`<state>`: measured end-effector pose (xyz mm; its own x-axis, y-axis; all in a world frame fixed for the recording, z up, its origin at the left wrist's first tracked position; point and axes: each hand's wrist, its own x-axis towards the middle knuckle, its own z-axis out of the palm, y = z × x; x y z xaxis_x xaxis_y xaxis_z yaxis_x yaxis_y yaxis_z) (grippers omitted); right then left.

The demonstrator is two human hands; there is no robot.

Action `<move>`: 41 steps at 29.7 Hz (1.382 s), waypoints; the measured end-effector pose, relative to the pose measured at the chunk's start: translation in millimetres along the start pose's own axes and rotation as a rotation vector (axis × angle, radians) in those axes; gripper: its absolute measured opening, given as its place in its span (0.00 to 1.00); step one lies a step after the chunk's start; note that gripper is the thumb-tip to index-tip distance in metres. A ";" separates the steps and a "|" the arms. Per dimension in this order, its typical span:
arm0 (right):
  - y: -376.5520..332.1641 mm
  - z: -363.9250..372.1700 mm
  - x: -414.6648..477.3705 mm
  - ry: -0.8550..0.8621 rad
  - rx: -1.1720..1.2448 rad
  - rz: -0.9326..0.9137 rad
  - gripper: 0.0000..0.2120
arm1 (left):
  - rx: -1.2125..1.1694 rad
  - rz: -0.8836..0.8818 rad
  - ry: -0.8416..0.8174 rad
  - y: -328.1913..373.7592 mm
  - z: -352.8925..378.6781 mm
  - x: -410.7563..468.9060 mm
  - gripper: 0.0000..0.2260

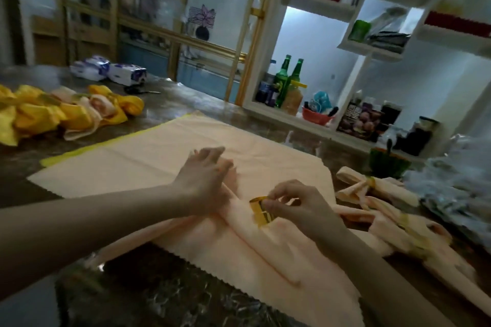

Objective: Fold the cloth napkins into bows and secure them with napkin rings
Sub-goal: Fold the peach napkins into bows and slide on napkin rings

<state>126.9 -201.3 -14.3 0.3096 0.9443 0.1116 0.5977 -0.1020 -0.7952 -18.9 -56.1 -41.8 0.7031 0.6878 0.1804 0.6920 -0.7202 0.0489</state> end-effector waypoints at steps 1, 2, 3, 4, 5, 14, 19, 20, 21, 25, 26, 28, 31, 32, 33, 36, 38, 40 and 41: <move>-4.4 2.9 4.2 0.031 -0.025 0.001 0.03 | -0.064 0.109 -0.084 12.0 -11.0 -7.7 0.24; -8.2 7.8 8.5 0.019 0.004 -0.010 0.03 | -0.088 0.176 -0.145 15.4 -7.4 -9.3 0.20; -10.4 14.9 11.9 0.019 0.028 -0.019 0.03 | -0.133 0.207 -0.234 16.2 -3.0 -10.6 0.18; -12.3 15.9 13.2 0.009 0.026 -0.022 0.03 | -0.179 0.230 -0.289 18.6 3.1 -12.3 0.18; -11.8 14.9 12.8 -0.013 0.004 -0.014 0.04 | -0.198 0.221 -0.315 19.2 8.1 -14.0 0.18; -3.7 22.9 -10.0 -0.077 0.270 0.087 0.16 | -0.344 0.169 0.042 23.2 19.9 -25.0 0.10; -1.6 36.4 -21.3 -0.055 -0.033 -0.040 0.07 | -0.249 0.185 0.114 27.0 23.4 -29.4 0.11; -0.1 36.1 -19.9 0.006 -0.145 -0.108 0.05 | -0.239 0.190 0.132 27.3 23.1 -30.3 0.12; 3.4 34.1 -17.4 0.057 -0.235 -0.162 0.02 | -0.233 0.196 0.148 29.2 22.9 -30.0 0.12; 9.4 37.3 -15.1 0.135 -0.377 -0.180 0.04 | -0.259 0.205 0.213 29.8 23.5 -32.6 0.11; 8.5 38.3 -16.0 0.143 -0.417 -0.174 0.06 | -0.272 0.209 0.228 29.2 24.3 -32.9 0.11; 7.6 38.5 -16.3 0.167 -0.566 -0.174 0.11 | -0.287 0.228 0.245 28.7 24.6 -33.9 0.10; 4.3 35.9 -16.2 0.198 -0.760 -0.154 0.11 | -0.325 0.273 0.261 27.3 23.6 -35.5 0.10; 2.7 35.5 -16.8 0.195 -0.801 -0.135 0.11 | -0.350 0.292 0.271 25.9 23.6 -35.5 0.10; 1.1 35.0 -17.4 0.189 -0.840 -0.114 0.11 | -0.374 0.312 0.282 24.6 23.3 -35.5 0.09; 0.7 30.4 -16.2 0.108 -0.897 -0.029 0.12 | -0.417 0.361 0.303 22.2 23.9 -35.3 0.07; 3.9 26.3 -13.3 0.010 -0.805 0.018 0.09 | -0.436 0.380 0.314 22.3 23.5 -36.1 0.07; 7.5 25.1 -11.5 -0.032 -0.692 -0.001 0.05 | -0.451 0.372 0.317 23.0 22.4 -37.5 0.07; 9.8 25.6 -10.5 -0.024 -0.663 -0.030 0.05 | -0.460 0.354 0.312 23.4 21.7 -38.2 0.08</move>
<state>110.5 -204.2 -38.6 0.2738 0.9556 0.1091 0.9367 -0.2392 -0.2556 -26.0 -97.3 -68.9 0.7474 0.3936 0.5353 0.2386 -0.9109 0.3366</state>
